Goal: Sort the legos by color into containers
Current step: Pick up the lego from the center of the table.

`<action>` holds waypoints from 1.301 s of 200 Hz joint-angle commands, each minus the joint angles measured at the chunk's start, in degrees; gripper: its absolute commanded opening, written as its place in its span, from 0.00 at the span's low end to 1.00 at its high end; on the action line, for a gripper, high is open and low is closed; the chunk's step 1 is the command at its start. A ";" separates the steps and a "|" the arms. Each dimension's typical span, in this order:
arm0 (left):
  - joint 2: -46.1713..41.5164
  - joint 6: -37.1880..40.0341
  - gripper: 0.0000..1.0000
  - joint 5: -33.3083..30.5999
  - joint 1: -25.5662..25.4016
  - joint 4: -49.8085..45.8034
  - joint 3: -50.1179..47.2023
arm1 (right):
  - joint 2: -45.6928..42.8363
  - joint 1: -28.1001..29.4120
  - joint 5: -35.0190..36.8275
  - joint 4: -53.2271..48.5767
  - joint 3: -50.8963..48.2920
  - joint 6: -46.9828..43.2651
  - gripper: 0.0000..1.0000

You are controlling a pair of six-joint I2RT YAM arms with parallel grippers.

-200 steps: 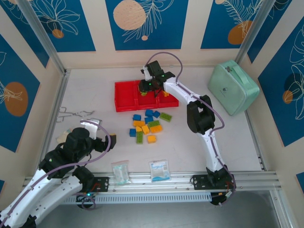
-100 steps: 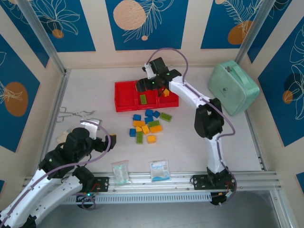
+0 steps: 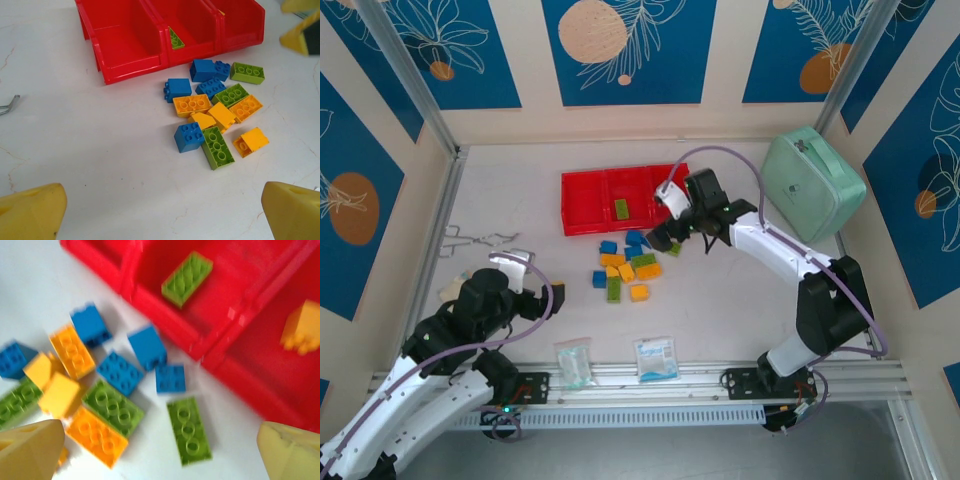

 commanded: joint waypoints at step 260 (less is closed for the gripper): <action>-0.18 2.57 0.99 3.86 -0.71 2.56 -0.37 | 21.94 -0.62 0.90 -7.21 7.82 -15.33 0.55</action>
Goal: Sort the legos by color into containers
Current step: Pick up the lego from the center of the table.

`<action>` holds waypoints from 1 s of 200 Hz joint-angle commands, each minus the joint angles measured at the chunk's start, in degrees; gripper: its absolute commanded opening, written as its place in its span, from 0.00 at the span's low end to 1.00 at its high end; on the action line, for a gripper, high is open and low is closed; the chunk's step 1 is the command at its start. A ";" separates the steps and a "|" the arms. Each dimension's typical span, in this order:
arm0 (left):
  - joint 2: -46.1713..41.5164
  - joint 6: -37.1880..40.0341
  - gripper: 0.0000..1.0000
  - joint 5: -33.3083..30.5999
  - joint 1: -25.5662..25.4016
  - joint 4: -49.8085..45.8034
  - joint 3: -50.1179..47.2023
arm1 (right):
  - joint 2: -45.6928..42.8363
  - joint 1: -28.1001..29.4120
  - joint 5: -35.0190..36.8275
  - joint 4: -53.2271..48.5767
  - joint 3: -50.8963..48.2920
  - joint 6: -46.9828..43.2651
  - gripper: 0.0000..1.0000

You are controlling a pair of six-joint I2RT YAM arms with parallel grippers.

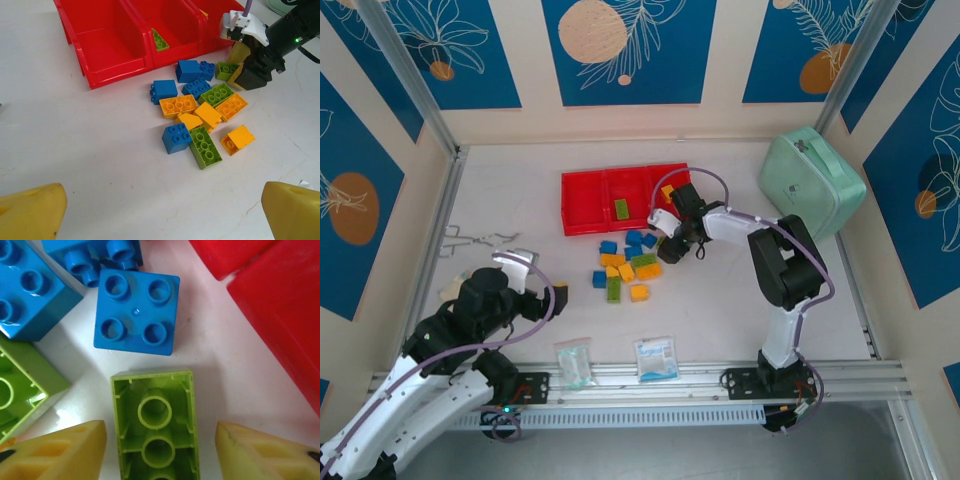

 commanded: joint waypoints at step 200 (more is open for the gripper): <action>0.62 0.42 0.99 -0.78 -0.70 0.50 -0.05 | -18.17 4.26 -1.09 -5.87 6.37 25.63 0.08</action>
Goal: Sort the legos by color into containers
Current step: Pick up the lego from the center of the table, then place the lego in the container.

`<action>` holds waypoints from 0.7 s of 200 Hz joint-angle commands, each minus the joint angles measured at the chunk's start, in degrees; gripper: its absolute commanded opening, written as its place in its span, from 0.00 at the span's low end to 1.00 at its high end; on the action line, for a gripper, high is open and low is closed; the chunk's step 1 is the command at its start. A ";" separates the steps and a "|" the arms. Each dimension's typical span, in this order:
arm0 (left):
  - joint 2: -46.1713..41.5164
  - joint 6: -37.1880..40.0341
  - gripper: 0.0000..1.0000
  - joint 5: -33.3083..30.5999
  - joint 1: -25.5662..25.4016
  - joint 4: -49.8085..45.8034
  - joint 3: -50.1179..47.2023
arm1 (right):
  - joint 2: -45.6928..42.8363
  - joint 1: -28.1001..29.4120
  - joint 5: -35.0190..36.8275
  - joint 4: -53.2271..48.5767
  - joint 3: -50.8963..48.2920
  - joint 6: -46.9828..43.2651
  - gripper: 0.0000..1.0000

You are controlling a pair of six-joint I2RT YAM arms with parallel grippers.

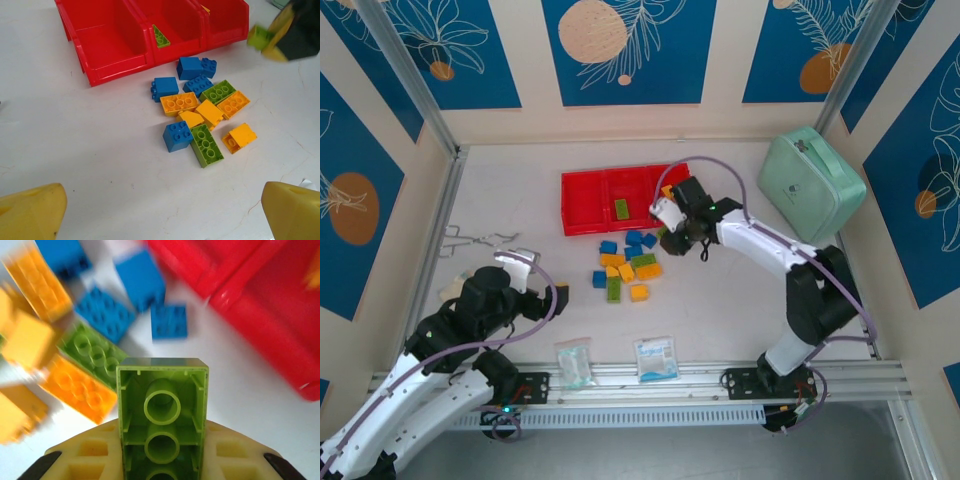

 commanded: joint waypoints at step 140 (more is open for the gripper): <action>-0.98 -0.06 0.99 -2.39 -0.78 0.05 0.14 | 42.26 1.70 3.63 -18.09 55.41 34.88 0.00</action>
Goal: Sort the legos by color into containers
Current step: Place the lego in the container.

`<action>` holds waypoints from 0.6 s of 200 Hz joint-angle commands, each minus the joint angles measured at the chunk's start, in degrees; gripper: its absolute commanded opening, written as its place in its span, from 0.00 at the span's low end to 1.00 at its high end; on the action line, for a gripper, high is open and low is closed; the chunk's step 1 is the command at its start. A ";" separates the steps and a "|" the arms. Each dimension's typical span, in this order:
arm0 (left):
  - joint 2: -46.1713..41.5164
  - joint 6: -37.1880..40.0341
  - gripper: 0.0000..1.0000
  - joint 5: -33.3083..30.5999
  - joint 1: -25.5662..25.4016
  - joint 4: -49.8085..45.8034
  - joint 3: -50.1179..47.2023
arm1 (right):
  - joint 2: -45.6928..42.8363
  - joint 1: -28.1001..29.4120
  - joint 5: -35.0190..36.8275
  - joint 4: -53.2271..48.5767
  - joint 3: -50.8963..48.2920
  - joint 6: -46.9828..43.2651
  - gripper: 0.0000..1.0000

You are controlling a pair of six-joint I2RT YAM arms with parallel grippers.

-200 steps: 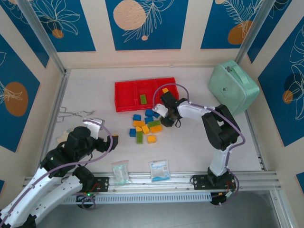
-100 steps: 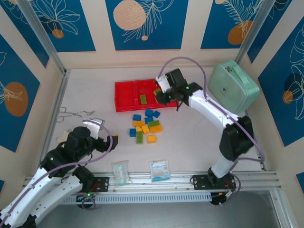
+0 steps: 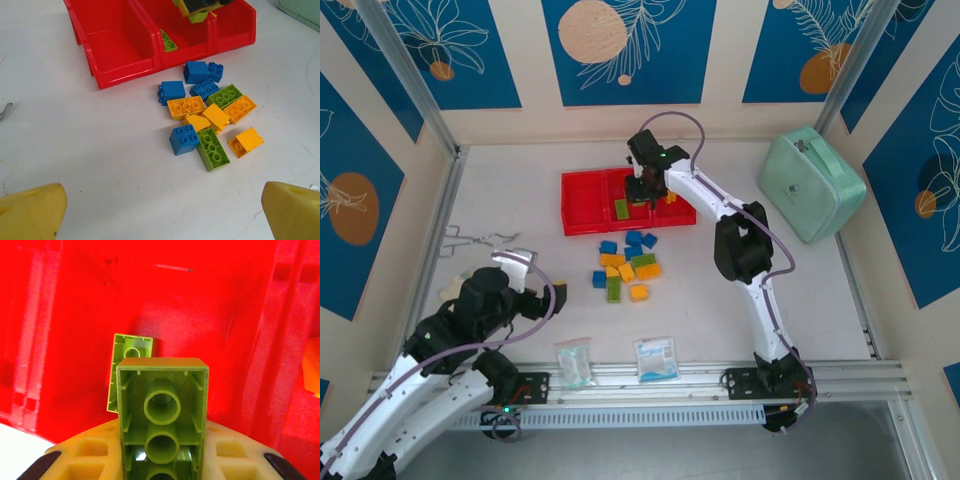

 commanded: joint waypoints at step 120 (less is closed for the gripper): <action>-4.85 -0.17 0.99 -1.49 -0.77 0.62 0.05 | -4.99 2.58 1.03 -2.51 -1.11 4.47 0.87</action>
